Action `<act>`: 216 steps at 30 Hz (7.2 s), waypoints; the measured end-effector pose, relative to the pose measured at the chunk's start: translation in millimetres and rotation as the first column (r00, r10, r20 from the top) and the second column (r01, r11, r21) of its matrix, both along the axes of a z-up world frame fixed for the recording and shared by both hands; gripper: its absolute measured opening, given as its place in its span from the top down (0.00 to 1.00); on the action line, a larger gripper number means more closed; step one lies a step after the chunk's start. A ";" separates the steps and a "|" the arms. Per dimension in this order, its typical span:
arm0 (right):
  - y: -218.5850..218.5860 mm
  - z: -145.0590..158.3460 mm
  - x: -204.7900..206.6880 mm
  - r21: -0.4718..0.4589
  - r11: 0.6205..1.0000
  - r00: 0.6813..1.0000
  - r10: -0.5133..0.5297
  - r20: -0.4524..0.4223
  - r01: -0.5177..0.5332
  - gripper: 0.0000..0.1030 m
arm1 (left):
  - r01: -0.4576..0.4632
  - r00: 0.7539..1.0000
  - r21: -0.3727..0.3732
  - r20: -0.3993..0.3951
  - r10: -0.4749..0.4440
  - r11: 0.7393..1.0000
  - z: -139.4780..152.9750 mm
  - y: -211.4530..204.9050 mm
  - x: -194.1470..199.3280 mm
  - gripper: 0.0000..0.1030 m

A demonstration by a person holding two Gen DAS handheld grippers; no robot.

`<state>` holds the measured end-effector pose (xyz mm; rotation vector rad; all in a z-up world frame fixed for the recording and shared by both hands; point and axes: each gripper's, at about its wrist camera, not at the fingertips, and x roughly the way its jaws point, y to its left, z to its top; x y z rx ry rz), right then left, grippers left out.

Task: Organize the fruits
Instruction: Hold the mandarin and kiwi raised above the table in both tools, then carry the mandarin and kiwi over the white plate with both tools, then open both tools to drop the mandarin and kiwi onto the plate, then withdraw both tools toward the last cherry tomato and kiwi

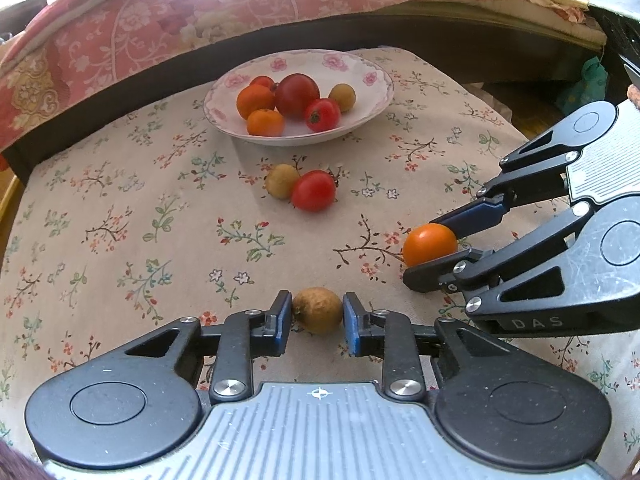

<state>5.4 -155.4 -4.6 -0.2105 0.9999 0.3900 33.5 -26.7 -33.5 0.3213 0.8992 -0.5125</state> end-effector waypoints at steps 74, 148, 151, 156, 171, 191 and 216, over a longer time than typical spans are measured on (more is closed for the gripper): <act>-30.2 51.8 63.0 0.041 0.973 0.964 -0.232 0.127 0.229 0.65 | -0.043 0.989 -0.033 0.144 0.048 0.999 41.5 -41.0 64.7 0.70; -39.8 65.3 93.7 0.109 0.966 0.946 -0.252 0.205 0.234 0.63 | -0.058 0.975 -0.029 0.215 0.063 0.998 64.8 -37.2 91.2 0.58; -35.6 65.2 81.6 0.115 0.966 0.949 -0.250 0.192 0.231 0.63 | -0.047 0.976 -0.021 0.210 0.050 0.999 66.1 -31.4 79.5 0.59; -27.2 62.4 64.1 0.131 0.968 0.959 -0.232 0.162 0.212 0.63 | -0.039 0.984 -0.020 0.175 0.042 0.999 62.9 -18.2 62.2 0.58; 5.8 33.9 42.0 0.092 0.989 0.988 -0.125 0.089 0.117 0.63 | -0.040 0.995 0.001 0.095 0.040 0.999 35.5 10.5 36.6 0.58; 25.7 0.9 70.2 0.035 0.998 0.998 -0.049 0.048 0.047 0.61 | -0.071 0.996 0.012 0.054 0.070 0.997 18.7 31.4 50.9 0.52; -32.5 8.0 38.6 0.087 0.987 0.991 -0.135 0.000 0.134 0.66 | 0.013 0.998 -0.046 0.069 -0.010 0.999 -7.1 -22.8 74.6 0.52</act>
